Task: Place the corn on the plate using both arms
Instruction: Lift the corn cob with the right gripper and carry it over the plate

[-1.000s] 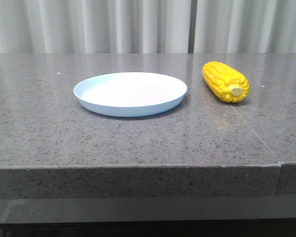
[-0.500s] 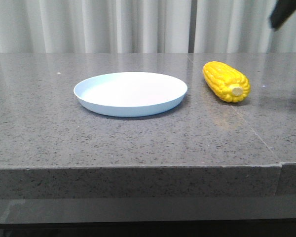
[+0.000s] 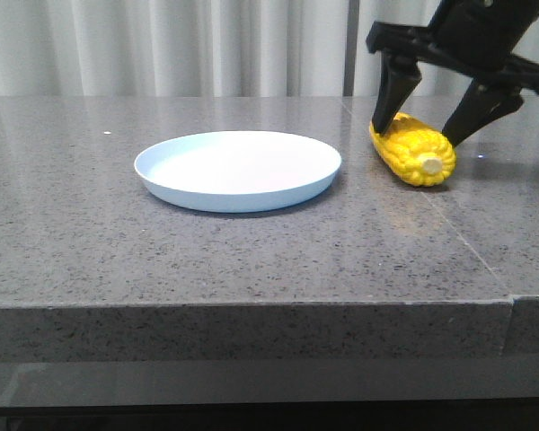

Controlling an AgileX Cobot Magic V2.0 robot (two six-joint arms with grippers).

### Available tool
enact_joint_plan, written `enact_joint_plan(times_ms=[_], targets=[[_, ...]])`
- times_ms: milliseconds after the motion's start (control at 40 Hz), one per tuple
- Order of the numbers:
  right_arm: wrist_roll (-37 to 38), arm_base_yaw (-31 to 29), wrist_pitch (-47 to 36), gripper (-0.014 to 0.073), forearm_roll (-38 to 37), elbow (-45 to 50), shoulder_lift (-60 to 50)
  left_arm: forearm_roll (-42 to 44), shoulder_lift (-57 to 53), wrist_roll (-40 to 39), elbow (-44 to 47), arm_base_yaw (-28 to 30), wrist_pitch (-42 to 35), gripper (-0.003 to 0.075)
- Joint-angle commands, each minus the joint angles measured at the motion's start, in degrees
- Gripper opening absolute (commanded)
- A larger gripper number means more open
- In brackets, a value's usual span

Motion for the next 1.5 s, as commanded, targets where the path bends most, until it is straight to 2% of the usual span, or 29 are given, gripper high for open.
enact_joint_plan(times_ms=[0, 100, 250, 350, 525, 800, 1125, 1475], targets=[[-0.47, -0.06, -1.51, 0.058, 1.14, -2.46, -2.03, 0.05, 0.72, -0.1, -1.42, -0.13, -5.28, -0.002], [-0.47, -0.06, -1.15, 0.0484, 1.19, -2.46, -2.03, 0.05, 0.72, -0.1, -1.42, -0.13, -5.28, -0.002], [-0.47, -0.06, -0.53, 0.0237, 1.19, -2.46, -2.03, 0.05, 0.72, -0.1, -1.42, -0.13, -5.28, -0.002], [-0.47, -0.06, 0.34, 0.0157, 1.19, -2.59, -2.58, 0.05, 0.72, -0.1, -1.42, -0.13, -5.28, -0.002], [-0.47, -0.06, 2.07, 0.0151, 2.3, -2.72, -7.29, 0.05, 0.72, -0.1, -1.42, -0.13, -5.28, -0.002], [-0.47, 2.69, -0.28, 0.0151, 11.63, -2.78, -12.19, 0.05, 0.72, -0.1, -1.42, -0.13, -5.28, -0.002], [-0.47, 11.73, -6.86, 0.0151, 15.97, -2.78, -8.57, 0.05, 0.72, -0.1, -1.42, -0.13, -5.28, -0.002], [-0.47, 13.87, -10.75, 0.0151, 18.92, -2.78, -1.02, 0.05, 0.72, -0.1, -1.42, -0.13, -5.28, -0.002]])
